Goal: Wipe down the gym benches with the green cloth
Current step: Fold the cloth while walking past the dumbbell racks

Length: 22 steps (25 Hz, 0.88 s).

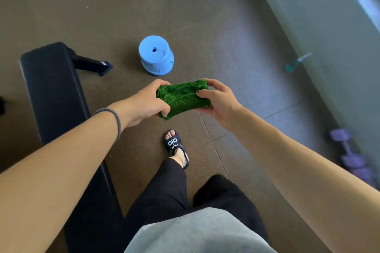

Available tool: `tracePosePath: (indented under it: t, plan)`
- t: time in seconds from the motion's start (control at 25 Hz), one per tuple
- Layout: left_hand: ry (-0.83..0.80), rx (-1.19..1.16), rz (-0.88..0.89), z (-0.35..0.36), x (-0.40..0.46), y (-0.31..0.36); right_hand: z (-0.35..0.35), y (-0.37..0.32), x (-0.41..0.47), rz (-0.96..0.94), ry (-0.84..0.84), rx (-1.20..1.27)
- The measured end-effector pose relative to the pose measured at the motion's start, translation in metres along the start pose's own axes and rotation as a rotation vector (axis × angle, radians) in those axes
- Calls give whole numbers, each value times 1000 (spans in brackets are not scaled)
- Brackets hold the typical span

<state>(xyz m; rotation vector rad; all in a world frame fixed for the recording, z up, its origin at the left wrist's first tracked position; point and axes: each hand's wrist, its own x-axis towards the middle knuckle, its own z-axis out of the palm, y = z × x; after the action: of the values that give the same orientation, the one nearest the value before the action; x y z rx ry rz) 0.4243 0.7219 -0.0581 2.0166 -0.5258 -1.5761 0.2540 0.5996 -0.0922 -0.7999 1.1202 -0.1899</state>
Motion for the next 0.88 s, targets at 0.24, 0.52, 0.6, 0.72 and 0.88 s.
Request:
tracePosePath:
  t: [0.24,0.52,0.6,0.72,0.88]
  plan:
    - [133,-29,-41,-83,98,51,48,-75,130,28,-67,-40]
    - [336,38,-64,-146,243,80,81,-130,322,55,-200,-176]
    - [377,14,-69,-156,291,72,87,-129,379,53,-212,-218]
    - [439,-102,-75,-169,378,41,98,-107,479,1,-207,-320]
    - [537,-213,-22,-184,511,-30,115,-48,625,-149,-180,-532]
